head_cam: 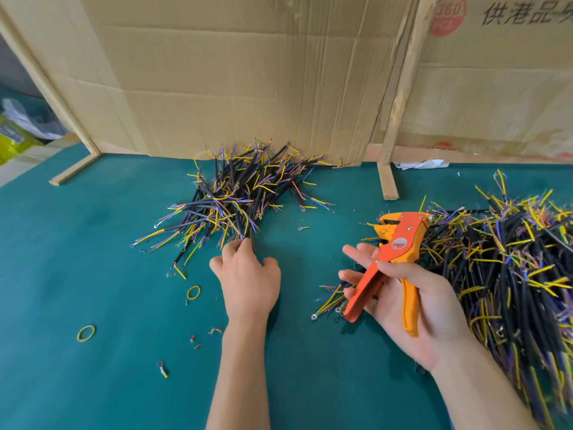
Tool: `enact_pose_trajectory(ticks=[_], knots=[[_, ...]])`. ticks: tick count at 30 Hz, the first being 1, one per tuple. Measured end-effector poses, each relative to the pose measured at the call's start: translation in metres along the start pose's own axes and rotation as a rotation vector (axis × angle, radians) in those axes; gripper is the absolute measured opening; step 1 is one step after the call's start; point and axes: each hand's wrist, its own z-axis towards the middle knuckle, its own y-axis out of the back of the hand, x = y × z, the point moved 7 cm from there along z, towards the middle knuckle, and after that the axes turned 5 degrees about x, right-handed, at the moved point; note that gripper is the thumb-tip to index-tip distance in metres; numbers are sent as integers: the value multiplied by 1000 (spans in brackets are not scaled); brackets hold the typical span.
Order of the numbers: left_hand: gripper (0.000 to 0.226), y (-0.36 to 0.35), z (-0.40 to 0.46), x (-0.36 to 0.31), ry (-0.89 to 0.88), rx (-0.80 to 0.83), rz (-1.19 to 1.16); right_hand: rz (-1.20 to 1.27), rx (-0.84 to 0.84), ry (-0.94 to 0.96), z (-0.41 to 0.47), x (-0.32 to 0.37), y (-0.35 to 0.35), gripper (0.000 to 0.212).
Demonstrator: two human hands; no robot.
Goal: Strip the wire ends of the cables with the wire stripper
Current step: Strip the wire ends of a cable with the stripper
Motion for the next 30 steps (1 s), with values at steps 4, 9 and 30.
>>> enact_pose_trajectory(ticks=[4,9,30], knots=[[33,18,-6,-8,-5,-195,-115,-10,-20,5,0,-1,5,76],[19,13,-34,-29,115,-246,-650,31,15,-27,2,-2,6,59],[50,-40,-32,-56,-390,147,261,-4,61,-50,1,-1,2,66]])
